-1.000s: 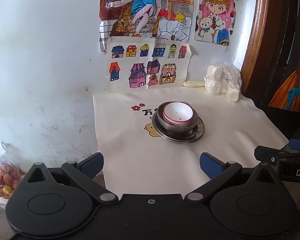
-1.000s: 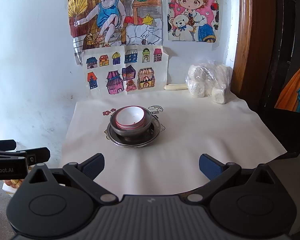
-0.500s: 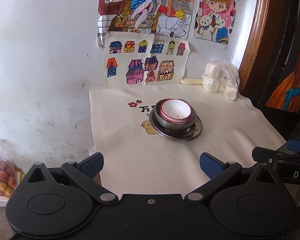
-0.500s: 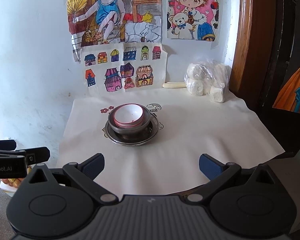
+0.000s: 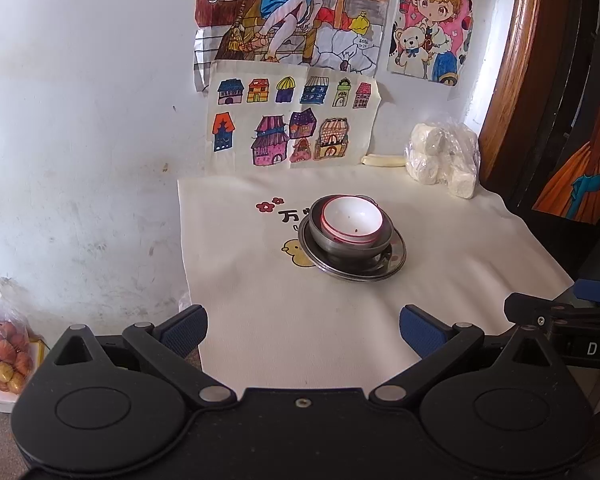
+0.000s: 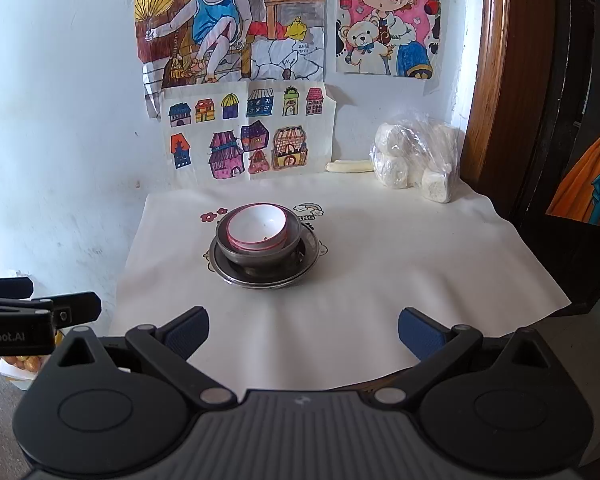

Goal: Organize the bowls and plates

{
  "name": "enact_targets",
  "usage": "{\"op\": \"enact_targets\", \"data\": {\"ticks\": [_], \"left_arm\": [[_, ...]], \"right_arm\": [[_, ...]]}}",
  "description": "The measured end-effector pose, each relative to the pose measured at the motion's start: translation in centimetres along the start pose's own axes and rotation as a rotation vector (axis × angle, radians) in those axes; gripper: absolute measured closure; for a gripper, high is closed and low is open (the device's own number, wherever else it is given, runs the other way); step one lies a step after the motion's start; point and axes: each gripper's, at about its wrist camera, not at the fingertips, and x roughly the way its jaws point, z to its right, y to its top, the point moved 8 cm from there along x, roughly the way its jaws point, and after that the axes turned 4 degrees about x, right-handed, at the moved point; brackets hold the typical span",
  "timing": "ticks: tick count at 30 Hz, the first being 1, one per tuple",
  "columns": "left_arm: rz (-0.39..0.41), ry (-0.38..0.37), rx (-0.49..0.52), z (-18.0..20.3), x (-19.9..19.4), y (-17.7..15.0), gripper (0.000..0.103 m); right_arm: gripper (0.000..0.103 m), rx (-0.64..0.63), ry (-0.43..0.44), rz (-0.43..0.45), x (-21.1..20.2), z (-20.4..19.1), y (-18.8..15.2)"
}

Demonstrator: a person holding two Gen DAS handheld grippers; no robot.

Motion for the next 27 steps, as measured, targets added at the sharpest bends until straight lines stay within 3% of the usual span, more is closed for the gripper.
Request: {"op": "enact_targets", "data": {"ticks": [27], "left_arm": [[-0.003,-0.003,0.003,0.7,0.3,0.1,0.001]], "right_arm": [[0.0,0.003,0.004,-0.003,0.1,1.1,0.3]]}}
